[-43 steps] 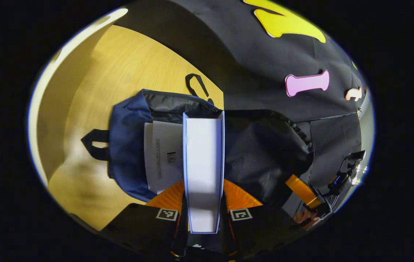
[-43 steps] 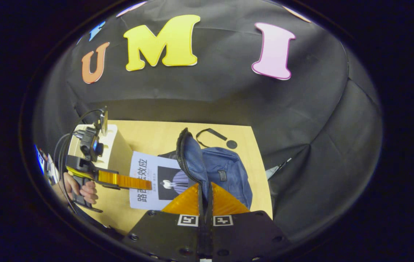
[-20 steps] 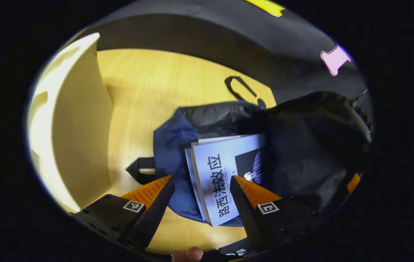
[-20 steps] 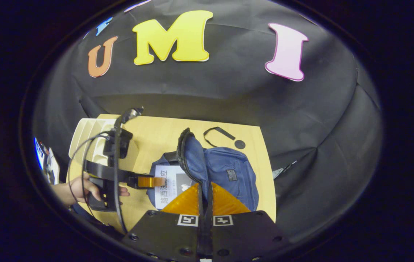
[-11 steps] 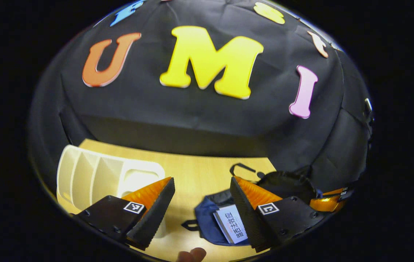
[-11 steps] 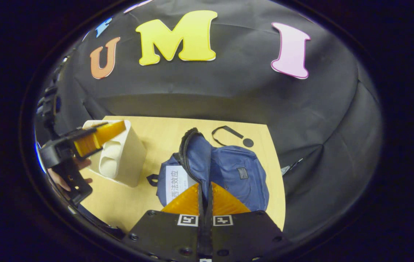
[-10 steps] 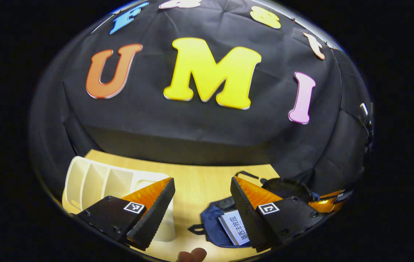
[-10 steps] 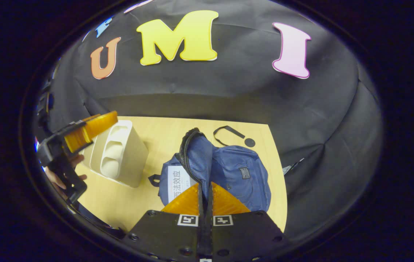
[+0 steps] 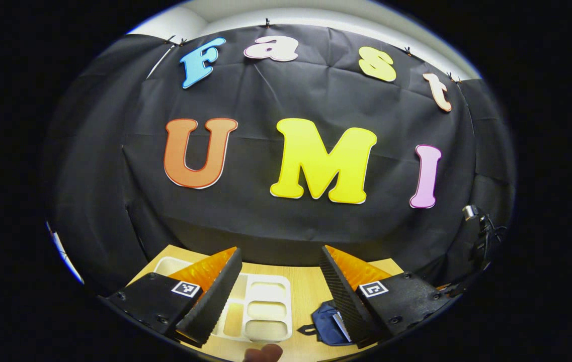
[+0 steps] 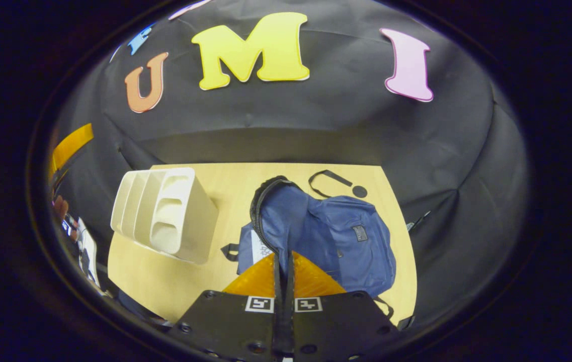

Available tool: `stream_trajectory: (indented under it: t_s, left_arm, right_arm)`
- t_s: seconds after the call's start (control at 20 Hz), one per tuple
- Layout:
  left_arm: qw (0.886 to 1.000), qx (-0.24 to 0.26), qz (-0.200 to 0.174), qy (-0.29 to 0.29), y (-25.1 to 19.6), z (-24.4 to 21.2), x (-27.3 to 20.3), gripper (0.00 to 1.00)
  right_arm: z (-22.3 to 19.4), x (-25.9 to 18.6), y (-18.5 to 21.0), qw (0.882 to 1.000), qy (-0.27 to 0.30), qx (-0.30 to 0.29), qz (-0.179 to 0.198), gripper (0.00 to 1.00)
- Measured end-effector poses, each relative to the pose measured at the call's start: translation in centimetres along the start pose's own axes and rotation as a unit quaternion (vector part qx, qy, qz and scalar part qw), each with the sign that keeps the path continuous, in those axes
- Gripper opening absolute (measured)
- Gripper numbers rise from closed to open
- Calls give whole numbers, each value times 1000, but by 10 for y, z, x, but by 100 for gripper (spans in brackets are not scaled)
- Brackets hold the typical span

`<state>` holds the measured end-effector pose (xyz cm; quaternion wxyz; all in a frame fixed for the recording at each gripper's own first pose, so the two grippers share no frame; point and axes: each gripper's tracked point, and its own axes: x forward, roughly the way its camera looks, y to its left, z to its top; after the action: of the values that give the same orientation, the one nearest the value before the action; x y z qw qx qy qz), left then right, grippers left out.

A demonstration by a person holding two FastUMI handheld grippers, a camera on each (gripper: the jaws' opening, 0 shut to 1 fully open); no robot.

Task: Open the schoolbag, grab two books from the bookshelf and put them into the schoolbag.

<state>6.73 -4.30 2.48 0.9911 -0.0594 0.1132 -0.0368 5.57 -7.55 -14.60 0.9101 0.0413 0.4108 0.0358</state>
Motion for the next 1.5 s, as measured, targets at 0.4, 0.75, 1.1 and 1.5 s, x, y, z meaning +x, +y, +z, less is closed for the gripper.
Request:
stream_trajectory:
  t_s: [0.4,0.75,1.1,1.5]
  left_arm:
    - [997,41,21,-56,44,43,-47,98]
    - [985,113,38,-127,65,93,-64,97]
    - [989,82,6,-126,37,102,-71,97]
    - [988,45,36,-140,65,120,-68,98]
  right_arm:
    - [2,-14,41,999,-36,25,24,32]
    - [78,-84,74,973,-229,43,2,96]
    - [131,-163,100,926,-373,54,-16,96]
    - [148,-191,92,902,-427,56,-24,94]
